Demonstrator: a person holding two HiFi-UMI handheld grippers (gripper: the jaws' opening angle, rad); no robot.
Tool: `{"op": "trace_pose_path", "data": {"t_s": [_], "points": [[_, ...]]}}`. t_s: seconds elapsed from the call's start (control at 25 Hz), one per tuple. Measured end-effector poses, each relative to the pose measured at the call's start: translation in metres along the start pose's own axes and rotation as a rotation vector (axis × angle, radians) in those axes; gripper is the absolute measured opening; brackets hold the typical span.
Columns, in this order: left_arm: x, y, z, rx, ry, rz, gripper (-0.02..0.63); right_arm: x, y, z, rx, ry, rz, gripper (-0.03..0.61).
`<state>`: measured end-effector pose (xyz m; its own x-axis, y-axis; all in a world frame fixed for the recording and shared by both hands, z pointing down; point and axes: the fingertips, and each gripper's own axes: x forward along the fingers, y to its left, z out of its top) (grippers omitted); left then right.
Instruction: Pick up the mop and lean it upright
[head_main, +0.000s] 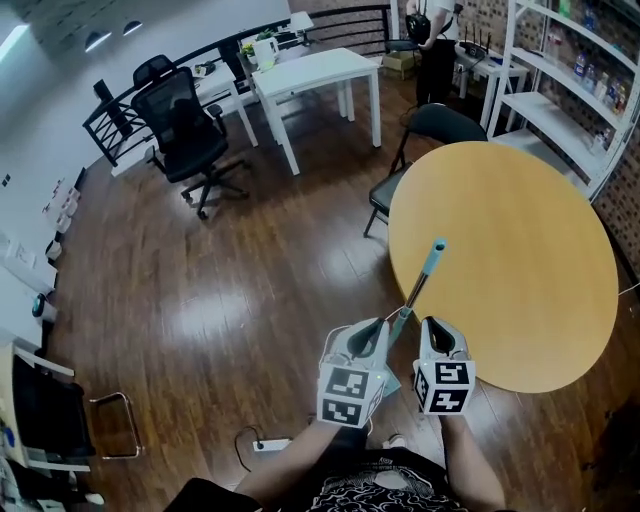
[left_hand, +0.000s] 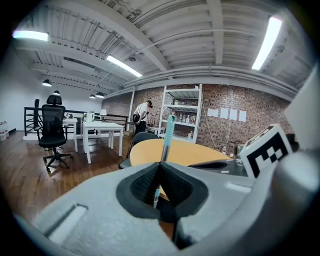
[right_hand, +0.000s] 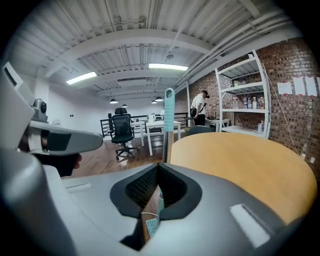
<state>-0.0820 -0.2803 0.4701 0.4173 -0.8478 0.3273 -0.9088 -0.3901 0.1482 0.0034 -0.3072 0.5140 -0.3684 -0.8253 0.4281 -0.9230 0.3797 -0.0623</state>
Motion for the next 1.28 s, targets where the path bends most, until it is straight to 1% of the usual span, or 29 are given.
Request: {"op": "trace_pose_path", "data": {"t_s": [0.24, 0.44, 0.6, 0.88, 1.28], "points": [[-0.018, -0.029, -0.005, 0.011, -0.017, 0.035, 0.003, -0.038, 0.018, 0.007, -0.035, -0.050, 0.094, 0.000], [-0.034, -0.038, -0.012, 0.002, -0.028, 0.073, 0.003, -0.063, 0.040, 0.011, -0.066, -0.089, 0.171, 0.000], [-0.042, -0.044, -0.015, -0.002, -0.032, 0.094, 0.003, -0.078, 0.050, 0.017, -0.093, -0.120, 0.212, 0.000], [-0.053, -0.043, -0.020, -0.013, -0.035, 0.130, 0.003, -0.085, 0.061, 0.019, -0.105, -0.141, 0.252, 0.000], [-0.058, -0.049, -0.020, -0.003, -0.032, 0.145, 0.003, -0.090, 0.058, 0.016, -0.103, -0.136, 0.264, 0.000]]}}
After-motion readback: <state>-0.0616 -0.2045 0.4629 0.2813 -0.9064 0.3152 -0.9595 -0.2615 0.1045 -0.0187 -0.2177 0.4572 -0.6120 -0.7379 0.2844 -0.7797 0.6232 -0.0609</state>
